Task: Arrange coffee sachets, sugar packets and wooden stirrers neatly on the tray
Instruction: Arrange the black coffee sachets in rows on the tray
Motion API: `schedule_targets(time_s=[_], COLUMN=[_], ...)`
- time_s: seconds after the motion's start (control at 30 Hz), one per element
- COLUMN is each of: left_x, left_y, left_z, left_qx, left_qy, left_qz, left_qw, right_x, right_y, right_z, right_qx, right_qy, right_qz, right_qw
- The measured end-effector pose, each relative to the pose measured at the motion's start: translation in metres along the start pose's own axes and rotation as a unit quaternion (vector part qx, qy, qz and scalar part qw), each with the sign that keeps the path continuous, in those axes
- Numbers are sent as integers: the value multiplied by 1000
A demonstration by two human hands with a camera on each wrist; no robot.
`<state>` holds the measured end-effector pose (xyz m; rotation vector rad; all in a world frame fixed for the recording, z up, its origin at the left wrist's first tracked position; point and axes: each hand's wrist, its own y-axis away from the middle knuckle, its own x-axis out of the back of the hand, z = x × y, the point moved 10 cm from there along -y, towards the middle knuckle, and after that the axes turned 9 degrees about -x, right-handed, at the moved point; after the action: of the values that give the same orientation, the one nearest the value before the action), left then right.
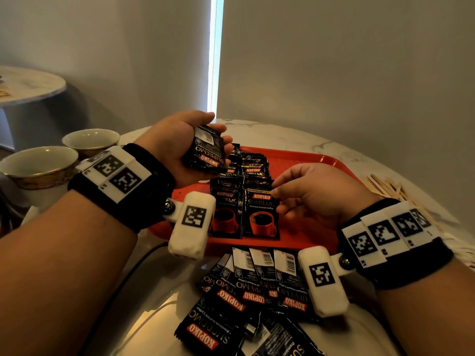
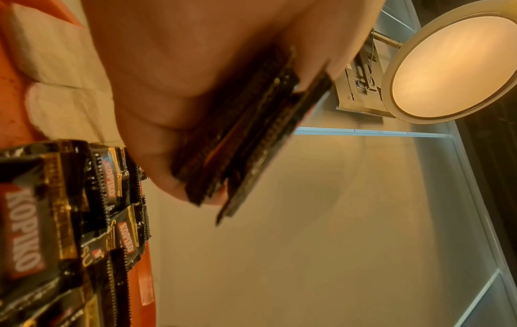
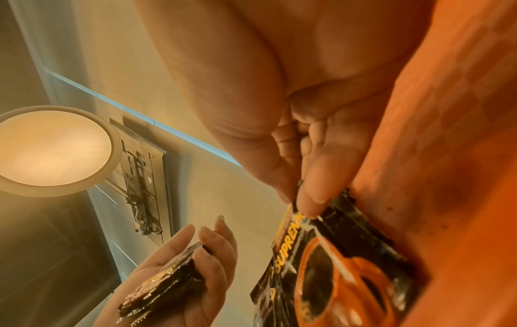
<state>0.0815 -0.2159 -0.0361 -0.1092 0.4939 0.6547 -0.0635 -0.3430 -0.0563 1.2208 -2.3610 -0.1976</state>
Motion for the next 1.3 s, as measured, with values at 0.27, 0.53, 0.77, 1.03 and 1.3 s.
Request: schedule_targets(time_s=[0.27, 0.53, 0.77, 1.03, 1.3], left_x=[4, 3, -13, -46, -80], left_y=[4, 7, 11, 18, 30], left_z=[0, -3, -3, -20, -32], left_qx=[9, 30, 8, 30, 35], left_qy=[-26, -9, 47, 7, 67], left_qz=[21, 32, 23, -57, -172], left_qw=[999, 999, 999, 998, 982], right_x=[0, 5, 14, -19, -23], right_y=[2, -2, 14, 61, 61], right_z=[-2, -4, -35, -69, -70], right_qx=[6, 21, 163, 283, 307], right_qy=[-15, -4, 31, 23, 28], right_qz=[-3, 1, 37, -120, -82], right_qw=[1000, 1000, 985, 951, 948])
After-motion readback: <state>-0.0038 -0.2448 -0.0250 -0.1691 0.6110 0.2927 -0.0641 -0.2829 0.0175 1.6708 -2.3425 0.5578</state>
